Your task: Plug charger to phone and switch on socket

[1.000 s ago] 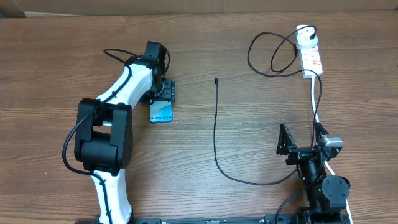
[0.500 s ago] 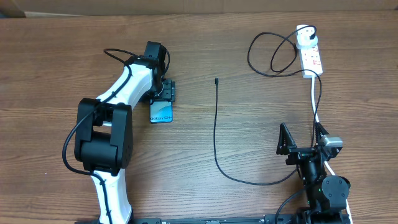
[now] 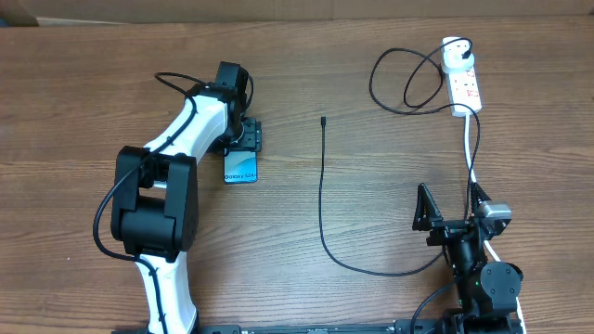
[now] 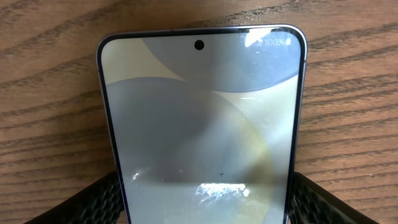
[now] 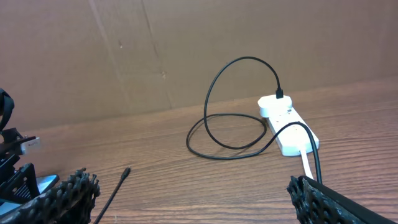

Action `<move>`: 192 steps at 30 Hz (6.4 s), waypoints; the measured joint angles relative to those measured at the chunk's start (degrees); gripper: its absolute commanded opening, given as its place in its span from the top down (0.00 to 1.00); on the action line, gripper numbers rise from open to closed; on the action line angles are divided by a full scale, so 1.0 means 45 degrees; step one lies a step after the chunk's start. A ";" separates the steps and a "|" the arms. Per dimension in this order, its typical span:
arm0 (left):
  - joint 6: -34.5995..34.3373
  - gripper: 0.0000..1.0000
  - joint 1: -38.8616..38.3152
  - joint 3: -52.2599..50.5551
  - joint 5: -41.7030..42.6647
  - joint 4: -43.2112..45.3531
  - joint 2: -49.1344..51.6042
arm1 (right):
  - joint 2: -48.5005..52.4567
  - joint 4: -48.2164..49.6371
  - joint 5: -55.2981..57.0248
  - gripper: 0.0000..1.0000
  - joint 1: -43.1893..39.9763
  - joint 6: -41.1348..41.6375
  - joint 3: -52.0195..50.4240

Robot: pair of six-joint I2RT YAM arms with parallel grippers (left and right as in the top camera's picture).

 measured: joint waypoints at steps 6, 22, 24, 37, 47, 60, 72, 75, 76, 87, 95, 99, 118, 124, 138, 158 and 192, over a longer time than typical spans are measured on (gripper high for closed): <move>0.0000 0.25 0.0000 0.0000 0.0000 0.0000 0.0000 | 0.0000 0.0005 0.0005 0.00 0.0005 0.0000 0.0000; 0.0000 0.25 0.0000 0.0000 0.0010 -0.0044 0.0000 | 0.0000 0.0005 0.0005 0.00 0.0000 0.0005 0.0000; 0.0000 0.25 0.0000 0.0000 0.0005 -0.0044 0.0000 | 0.0000 0.0000 0.0005 0.00 0.0005 -0.0005 0.0000; 0.0000 0.26 0.0000 0.0000 0.0005 -0.0044 -0.0005 | 0.0000 0.0005 0.0005 0.00 0.0000 0.0000 0.0000; 0.0000 0.26 0.0000 0.0000 0.0005 -0.0049 -0.0005 | 0.0000 0.0000 0.0005 0.00 0.0005 0.0000 0.0000; 0.0000 0.26 0.0000 0.0000 0.0005 -0.0049 -0.0005 | 0.0000 0.0000 0.0005 0.00 0.0005 0.0000 0.0000; 0.0000 0.26 0.0000 0.0000 0.0005 -0.0044 -0.0005 | 0.0000 0.0000 0.0000 0.00 0.0000 0.0005 0.0000; 0.0000 0.26 0.0000 0.0000 0.0010 -0.0049 -0.0005 | 0.0000 0.0000 0.0005 0.00 0.0005 0.0000 0.0000; 0.0000 0.26 0.0000 0.0000 0.0010 -0.0049 -0.0005 | 0.0000 0.0000 0.0000 0.00 0.0005 0.0005 0.0000; 0.0000 0.29 0.0000 0.0000 0.0024 -0.0146 -0.0019 | 0.0000 0.0000 0.0005 0.00 0.0005 0.0005 0.0000; 0.0000 0.26 0.0000 0.0000 0.0058 -0.0233 -0.0024 | 0.0000 0.0005 0.0005 0.00 0.0000 -0.0005 0.0000; -0.0005 0.22 0.0000 0.0000 0.0112 -0.0437 -0.0024 | 0.0000 0.0005 0.0000 0.00 0.0005 0.0000 0.0000; 0.0034 0.11 -0.0005 0.0000 0.0306 -0.1855 -0.0049 | 0.0000 0.0000 0.0005 0.00 0.0000 -0.0005 0.0000; 0.0039 0.27 0.0024 -0.0015 0.0287 -0.1865 -0.0049 | 0.0000 0.0005 0.0005 0.00 0.0005 -0.0005 0.0000; 0.0034 0.28 -0.0029 -0.0408 0.0185 -0.1141 -0.0282 | 0.0000 0.0000 0.0005 0.00 0.0005 0.0000 0.0000; 0.0039 0.36 -0.0039 0.1481 0.0641 -0.3439 0.0248 | 0.0000 0.0005 0.0000 0.00 0.0000 0.0000 0.0000; -0.1001 0.61 -0.0039 0.6649 0.2195 -0.7203 0.0267 | 0.0000 0.0000 0.0000 0.00 0.0005 0.0000 0.0000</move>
